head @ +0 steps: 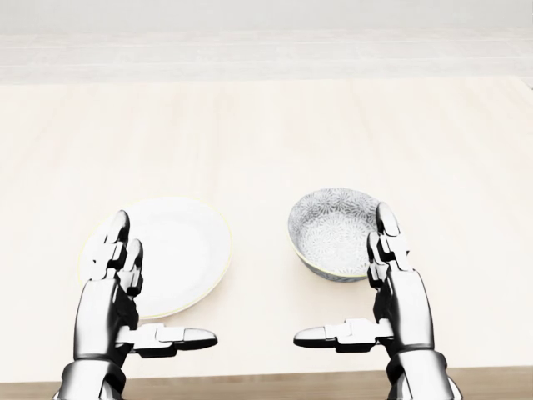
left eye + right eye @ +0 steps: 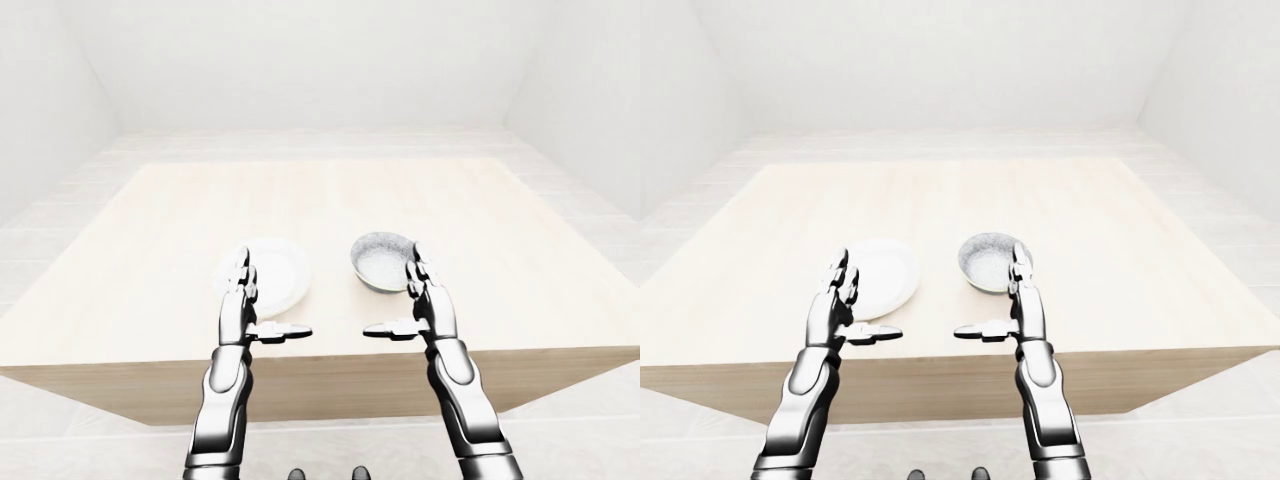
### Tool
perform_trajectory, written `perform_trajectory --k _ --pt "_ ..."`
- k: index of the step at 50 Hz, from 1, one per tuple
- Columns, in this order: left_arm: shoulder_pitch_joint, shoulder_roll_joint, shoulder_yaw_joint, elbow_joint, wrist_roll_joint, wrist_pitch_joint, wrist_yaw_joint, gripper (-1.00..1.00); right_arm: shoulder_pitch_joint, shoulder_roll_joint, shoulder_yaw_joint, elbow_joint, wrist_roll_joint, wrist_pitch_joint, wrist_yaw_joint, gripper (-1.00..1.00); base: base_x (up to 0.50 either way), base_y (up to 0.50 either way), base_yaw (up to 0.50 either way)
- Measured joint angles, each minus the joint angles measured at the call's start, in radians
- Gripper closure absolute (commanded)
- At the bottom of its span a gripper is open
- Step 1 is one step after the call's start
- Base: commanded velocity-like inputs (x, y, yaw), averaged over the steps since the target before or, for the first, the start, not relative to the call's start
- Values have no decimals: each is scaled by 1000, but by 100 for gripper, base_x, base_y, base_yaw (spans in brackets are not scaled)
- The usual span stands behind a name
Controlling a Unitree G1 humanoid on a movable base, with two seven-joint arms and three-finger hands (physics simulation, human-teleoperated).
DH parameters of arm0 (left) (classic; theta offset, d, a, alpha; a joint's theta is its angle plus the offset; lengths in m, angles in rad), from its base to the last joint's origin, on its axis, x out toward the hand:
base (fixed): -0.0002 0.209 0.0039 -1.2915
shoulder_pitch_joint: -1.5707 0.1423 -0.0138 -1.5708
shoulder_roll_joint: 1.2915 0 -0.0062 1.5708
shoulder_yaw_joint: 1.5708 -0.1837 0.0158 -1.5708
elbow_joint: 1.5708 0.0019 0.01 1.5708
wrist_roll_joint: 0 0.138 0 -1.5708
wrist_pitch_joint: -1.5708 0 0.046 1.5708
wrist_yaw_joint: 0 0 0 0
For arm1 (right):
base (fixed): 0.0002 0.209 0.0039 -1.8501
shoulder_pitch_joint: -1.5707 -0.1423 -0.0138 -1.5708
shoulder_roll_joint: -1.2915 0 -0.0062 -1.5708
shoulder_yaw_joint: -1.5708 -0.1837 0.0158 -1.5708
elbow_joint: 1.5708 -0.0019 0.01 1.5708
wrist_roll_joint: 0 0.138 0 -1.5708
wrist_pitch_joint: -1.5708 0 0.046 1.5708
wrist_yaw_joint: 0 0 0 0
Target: Put the bowl on the plate.
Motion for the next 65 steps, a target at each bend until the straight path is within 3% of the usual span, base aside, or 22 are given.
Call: perform_trajectory --k 14,27,65 --pt "18 31 28 -17 -5 -8 -26 -100 7 -6 -35 -69 16 58 24 -100 0 0 0" --pt "34 49 59 -119 -15 46 -36 -100 22 12 -57 -138 -1 92 61 -100 0 0 0" --pt "-2 63 102 -53 -24 9 -41 -100 36 23 -68 -235 -20 103 101 -100 0 21 0"
